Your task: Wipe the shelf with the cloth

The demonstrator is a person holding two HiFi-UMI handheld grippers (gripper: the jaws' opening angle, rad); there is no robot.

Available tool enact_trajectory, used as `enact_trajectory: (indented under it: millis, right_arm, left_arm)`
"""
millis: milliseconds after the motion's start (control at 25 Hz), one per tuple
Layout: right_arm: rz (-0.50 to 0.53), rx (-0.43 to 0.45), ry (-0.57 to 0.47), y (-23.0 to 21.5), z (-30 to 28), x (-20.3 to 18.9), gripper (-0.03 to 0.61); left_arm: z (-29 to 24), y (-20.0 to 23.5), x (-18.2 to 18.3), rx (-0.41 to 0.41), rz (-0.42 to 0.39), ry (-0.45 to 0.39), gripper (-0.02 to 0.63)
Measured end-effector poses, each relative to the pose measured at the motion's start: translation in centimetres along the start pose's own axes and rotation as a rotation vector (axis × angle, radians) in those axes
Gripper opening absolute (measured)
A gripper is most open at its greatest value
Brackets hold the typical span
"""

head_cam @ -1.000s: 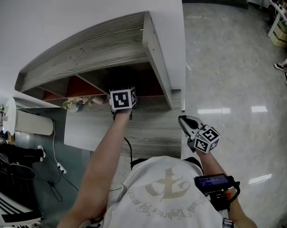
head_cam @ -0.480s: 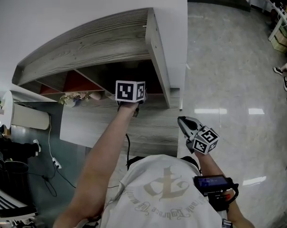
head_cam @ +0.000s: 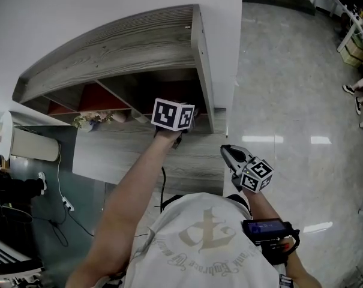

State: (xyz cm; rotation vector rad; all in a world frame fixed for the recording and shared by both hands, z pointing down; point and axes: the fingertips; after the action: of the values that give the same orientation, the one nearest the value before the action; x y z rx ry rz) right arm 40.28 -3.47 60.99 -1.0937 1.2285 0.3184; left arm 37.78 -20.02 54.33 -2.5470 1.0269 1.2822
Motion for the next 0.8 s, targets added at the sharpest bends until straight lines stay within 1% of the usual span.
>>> enact_trajectory:
  millis: [160,280,400,520,640,800]
  right_arm:
    - [0.033,0.005,0.009,0.8,-0.1,-0.1,0.006]
    - [0.059,0.017,0.008,1.6,-0.7,0.0,0.006]
    - [0.072,0.017,0.006,2.3,-1.0,-0.1,0.006]
    - [0.086,0.024,0.011,3.2,-1.3,-0.2,0.006]
    - [0.102,0.030,0.017,4.4,-1.0,-0.1,0.006]
    - [0.124,0.062,0.017,6.4,-0.2,0.1,0.005]
  left_arm:
    - [0.7,-1.6,-1.0,-0.011,-0.064,-0.029,0.067]
    - [1.8,-2.3,-1.8,-0.040,-0.081,-0.076,0.067]
    - [3.1,-2.5,-2.9,-0.051,-0.064,-0.146,0.068]
    - [4.9,-2.2,-4.6,-0.031,-0.049,-0.216,0.067]
    - [6.8,-1.8,-6.8,-0.004,-0.016,-0.264,0.067]
    - [9.7,-1.8,-9.7,0.031,0.028,-0.315,0.067]
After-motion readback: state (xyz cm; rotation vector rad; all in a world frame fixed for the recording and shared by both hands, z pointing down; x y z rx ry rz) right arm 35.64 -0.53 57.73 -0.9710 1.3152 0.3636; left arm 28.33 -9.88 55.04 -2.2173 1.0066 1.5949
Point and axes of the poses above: the fingertips, and each gripper's own axes: z backward along the fingers, y to its left, x out of its top, and after that the axes turned 3 degrees about -y, right-handed
